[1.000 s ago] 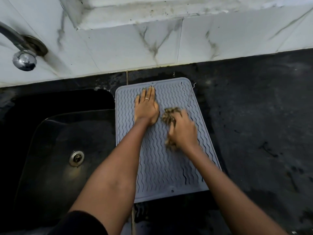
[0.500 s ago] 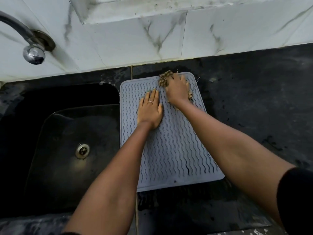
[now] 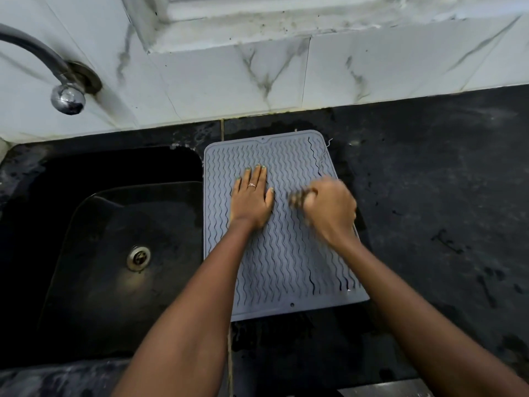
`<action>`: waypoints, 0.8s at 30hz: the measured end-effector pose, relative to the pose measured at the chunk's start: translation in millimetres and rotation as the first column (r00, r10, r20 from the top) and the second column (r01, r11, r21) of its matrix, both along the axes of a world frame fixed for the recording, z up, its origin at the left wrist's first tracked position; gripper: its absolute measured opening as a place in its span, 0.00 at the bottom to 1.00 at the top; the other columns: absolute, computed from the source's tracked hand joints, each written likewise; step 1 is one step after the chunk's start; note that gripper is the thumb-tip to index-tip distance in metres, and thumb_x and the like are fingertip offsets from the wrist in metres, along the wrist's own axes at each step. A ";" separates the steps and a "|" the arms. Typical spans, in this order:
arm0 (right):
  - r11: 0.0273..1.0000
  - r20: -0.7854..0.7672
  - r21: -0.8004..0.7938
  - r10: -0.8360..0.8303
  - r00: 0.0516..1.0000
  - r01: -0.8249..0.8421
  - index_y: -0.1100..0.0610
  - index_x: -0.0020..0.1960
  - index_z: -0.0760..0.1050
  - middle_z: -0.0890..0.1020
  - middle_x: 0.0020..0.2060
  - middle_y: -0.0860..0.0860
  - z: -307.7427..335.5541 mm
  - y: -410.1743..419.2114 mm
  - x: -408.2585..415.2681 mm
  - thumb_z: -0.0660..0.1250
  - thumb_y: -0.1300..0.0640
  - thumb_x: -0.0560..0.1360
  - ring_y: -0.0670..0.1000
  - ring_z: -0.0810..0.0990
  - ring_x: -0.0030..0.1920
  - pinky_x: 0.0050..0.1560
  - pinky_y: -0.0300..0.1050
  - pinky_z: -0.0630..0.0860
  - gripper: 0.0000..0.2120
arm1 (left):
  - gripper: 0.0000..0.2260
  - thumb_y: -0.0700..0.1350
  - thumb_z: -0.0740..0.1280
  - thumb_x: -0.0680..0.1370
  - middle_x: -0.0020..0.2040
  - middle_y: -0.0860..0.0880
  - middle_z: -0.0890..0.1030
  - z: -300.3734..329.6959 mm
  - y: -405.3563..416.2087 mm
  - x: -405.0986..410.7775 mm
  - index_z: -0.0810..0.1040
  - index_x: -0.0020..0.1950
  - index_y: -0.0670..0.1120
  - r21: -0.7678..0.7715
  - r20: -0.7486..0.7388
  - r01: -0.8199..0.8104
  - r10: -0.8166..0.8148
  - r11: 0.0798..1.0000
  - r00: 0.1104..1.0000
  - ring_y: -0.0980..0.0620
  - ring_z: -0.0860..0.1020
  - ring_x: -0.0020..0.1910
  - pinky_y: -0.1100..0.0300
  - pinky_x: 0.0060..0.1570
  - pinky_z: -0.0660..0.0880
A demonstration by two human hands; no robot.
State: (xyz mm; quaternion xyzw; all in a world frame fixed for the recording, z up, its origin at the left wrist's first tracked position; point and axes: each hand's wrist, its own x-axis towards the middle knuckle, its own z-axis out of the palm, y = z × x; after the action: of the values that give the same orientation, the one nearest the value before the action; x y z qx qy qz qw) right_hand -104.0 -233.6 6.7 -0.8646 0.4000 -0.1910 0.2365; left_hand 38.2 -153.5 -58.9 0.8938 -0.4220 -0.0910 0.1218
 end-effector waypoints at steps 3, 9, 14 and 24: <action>0.995 0.000 -0.089 -0.055 0.998 0.055 0.57 0.58 0.76 0.77 0.57 0.55 -3.2 -42.7 58.9 0.58 0.61 0.75 0.55 0.72 0.57 0.57 0.53 0.71 0.14 | 0.25 0.53 0.47 0.83 0.80 0.49 0.49 -2.2 6.2 -5.7 0.47 0.79 0.49 -0.003 0.008 0.002 -0.002 1.000 1.000 0.50 0.45 0.79 0.53 0.76 0.42; 0.990 -0.299 -0.100 0.070 0.952 -0.104 0.59 0.66 0.69 0.66 0.70 0.57 -35.5 -63.3 78.9 0.60 0.60 0.77 0.63 0.62 0.70 0.67 0.62 0.65 0.17 | 0.24 0.53 0.47 0.83 0.80 0.50 0.49 -3.8 21.9 -17.5 0.48 0.79 0.50 -0.006 0.029 0.008 -0.008 1.000 1.000 0.50 0.46 0.79 0.53 0.76 0.42; 0.986 -0.042 -0.154 0.062 0.997 -0.067 0.62 0.52 0.76 0.77 0.56 0.56 -43.4 -12.1 5.1 0.60 0.62 0.72 0.56 0.74 0.53 0.49 0.52 0.76 0.11 | 0.24 0.52 0.47 0.83 0.80 0.49 0.49 -0.7 27.1 -23.0 0.48 0.79 0.50 0.010 0.019 0.007 -0.007 1.000 1.000 0.50 0.45 0.79 0.53 0.76 0.41; 1.000 -0.045 0.015 -0.008 0.999 0.009 0.57 0.62 0.74 0.72 0.59 0.55 -22.2 -25.0 26.7 0.60 0.61 0.74 0.56 0.72 0.57 0.56 0.53 0.72 0.16 | 0.24 0.54 0.46 0.83 0.80 0.49 0.48 -3.0 50.3 -42.1 0.47 0.79 0.52 0.027 0.020 0.003 -0.004 1.000 1.000 0.49 0.45 0.79 0.52 0.76 0.42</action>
State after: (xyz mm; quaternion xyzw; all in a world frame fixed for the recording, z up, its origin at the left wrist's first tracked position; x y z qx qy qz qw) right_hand -77.3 -258.6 -15.5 -0.8653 0.4101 -0.1695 0.2332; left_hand -3.9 -103.2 -61.9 0.8955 -0.4235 -0.0881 0.1052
